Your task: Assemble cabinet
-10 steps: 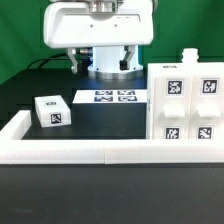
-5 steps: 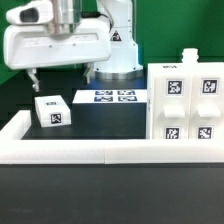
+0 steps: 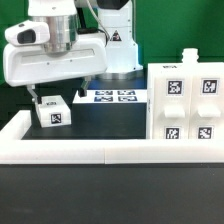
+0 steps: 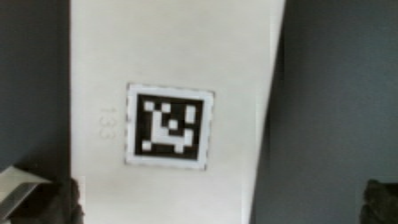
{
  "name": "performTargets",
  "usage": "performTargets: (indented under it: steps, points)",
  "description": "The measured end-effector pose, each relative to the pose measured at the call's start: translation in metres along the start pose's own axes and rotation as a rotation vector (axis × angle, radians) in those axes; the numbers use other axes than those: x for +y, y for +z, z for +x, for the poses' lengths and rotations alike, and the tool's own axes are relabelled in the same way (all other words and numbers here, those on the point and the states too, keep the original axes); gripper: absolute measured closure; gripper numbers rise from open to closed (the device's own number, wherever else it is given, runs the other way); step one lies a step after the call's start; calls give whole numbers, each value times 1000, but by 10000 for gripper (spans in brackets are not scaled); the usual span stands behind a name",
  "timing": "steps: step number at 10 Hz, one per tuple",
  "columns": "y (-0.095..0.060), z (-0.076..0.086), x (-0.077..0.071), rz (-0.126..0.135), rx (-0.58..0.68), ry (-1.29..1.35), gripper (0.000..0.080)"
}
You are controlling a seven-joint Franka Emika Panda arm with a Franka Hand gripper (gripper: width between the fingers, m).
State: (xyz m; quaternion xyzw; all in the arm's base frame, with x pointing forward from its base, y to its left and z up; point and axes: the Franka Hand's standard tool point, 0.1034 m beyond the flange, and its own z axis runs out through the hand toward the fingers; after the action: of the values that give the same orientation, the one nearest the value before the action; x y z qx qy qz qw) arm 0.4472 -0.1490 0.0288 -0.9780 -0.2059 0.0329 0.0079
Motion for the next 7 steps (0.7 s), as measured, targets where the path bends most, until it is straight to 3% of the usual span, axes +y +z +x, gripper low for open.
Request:
performTargets:
  steps: [2, 7]
  points:
    - [0, -3, 8, -6, 4, 6, 2]
    - [2, -5, 10, -9, 3, 4, 2]
